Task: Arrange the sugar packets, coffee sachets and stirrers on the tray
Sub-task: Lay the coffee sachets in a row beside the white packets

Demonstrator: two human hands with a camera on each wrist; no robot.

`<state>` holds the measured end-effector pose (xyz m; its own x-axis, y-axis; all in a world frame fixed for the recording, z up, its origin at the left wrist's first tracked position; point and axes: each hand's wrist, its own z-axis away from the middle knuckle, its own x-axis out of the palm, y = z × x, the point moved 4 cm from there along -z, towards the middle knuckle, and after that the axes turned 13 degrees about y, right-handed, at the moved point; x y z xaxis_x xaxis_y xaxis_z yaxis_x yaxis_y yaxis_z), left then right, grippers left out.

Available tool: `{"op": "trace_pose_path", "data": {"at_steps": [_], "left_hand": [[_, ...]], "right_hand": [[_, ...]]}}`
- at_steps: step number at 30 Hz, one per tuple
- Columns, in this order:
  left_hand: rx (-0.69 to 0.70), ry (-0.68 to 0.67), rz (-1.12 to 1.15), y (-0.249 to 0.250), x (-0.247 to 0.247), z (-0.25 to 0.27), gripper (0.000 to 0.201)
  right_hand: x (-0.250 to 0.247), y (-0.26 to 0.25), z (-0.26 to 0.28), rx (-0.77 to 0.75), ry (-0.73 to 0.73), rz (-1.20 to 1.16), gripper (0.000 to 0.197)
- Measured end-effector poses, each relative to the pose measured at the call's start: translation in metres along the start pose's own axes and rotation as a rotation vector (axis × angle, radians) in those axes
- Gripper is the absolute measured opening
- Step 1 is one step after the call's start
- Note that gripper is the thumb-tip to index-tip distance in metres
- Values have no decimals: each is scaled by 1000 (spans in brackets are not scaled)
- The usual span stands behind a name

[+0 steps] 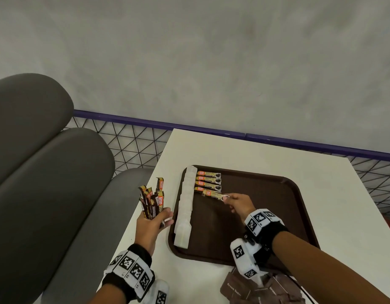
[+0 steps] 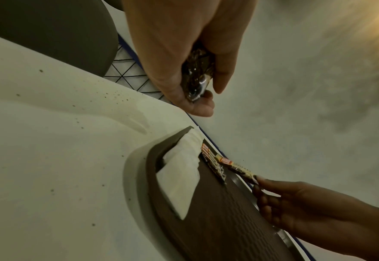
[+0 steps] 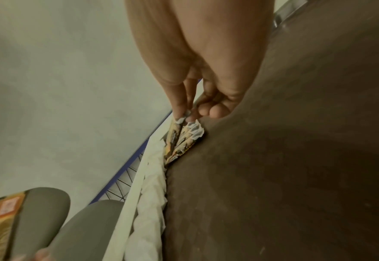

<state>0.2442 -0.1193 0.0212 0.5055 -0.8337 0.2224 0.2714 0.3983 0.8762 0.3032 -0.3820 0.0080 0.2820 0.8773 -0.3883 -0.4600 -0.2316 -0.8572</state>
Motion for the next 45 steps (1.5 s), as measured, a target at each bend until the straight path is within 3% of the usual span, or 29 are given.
{"op": "trace_pose_path", "data": {"at_steps": [5,10,14,20,24,28,32,35,40,42,45], "left_hand": [[-15,-4,-13,-5,-4,-4,36],[-35,-26,-13,-10,-6,-6,30],[-48,-37,-16,-12,-5,-7,30],[-70,-32,-29,-15,-6,-8,29],[-77,-45,-45,-15,-5,-8,26],[-83,-56,-76,-14,-4,-9,27],[-81,-64,-102,-11,0,-4,23],[-87,-86,-123,-10,4,1,26],[-85,-159,-150,-5,13,12,21],[-86,-173,-146,-3,15,16,18],[-83,-168,-144,-1,10,20,14]], "right_hand": [[13,10,-7,12,50,76,8],[17,10,-6,40,209,129,20],[25,11,-9,35,220,156,29],[27,12,-18,41,255,179,19],[26,14,-22,57,271,193,23],[25,8,-18,-88,289,215,23],[39,-20,10,-401,177,210,15],[57,-43,42,-509,-50,94,13],[82,-64,75,-424,-371,18,25],[86,-66,79,-377,-409,-32,15],[79,-72,77,-311,-355,-151,10]]}}
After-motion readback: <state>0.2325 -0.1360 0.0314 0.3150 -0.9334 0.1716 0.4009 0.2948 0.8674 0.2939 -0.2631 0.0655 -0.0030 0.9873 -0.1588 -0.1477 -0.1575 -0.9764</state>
